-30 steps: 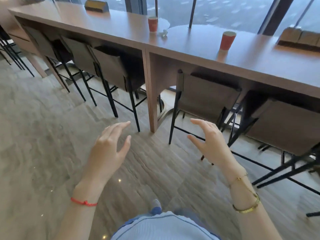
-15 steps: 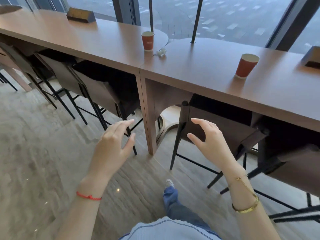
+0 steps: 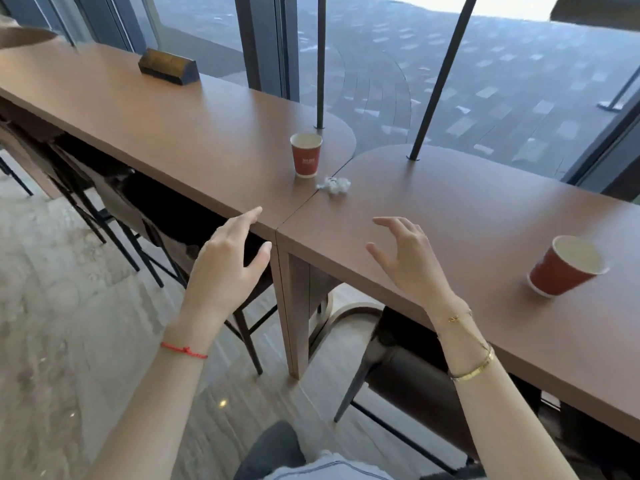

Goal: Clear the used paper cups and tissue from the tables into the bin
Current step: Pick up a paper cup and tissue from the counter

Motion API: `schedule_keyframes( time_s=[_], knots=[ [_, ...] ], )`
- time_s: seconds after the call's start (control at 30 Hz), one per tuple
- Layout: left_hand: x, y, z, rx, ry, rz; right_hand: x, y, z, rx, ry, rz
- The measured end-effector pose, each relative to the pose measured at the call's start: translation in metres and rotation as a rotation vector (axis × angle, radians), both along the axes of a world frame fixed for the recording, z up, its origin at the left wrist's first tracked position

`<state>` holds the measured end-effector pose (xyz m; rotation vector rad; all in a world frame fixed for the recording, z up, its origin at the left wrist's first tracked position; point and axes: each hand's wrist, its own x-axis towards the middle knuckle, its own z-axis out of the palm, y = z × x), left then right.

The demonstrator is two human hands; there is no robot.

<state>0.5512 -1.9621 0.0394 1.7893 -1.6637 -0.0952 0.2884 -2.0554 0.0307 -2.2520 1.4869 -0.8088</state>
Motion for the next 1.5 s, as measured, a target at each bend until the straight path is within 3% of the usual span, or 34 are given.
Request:
schedule_keyframes(
  time_s=[0.37, 0.67, 1.13, 1.5],
  knots=[
    [0.046, -0.202, -0.011, 0.076, 0.006, -0.057, 0.069, -0.144, -0.017, 0.081, 0.029, -0.073],
    [0.068, -0.301, -0.029, 0.209, 0.064, -0.153, 0.119, -0.199, -0.032, 0.131, 0.029, -0.156],
    [0.063, -0.332, -0.035, 0.128, 0.263, -0.301, 0.129, -0.21, -0.045, 0.121, 0.031, -0.202],
    [0.062, -0.301, -0.021, 0.06, 0.314, -0.495, 0.103, -0.153, -0.031, 0.034, -0.227, -0.441]
  ],
)
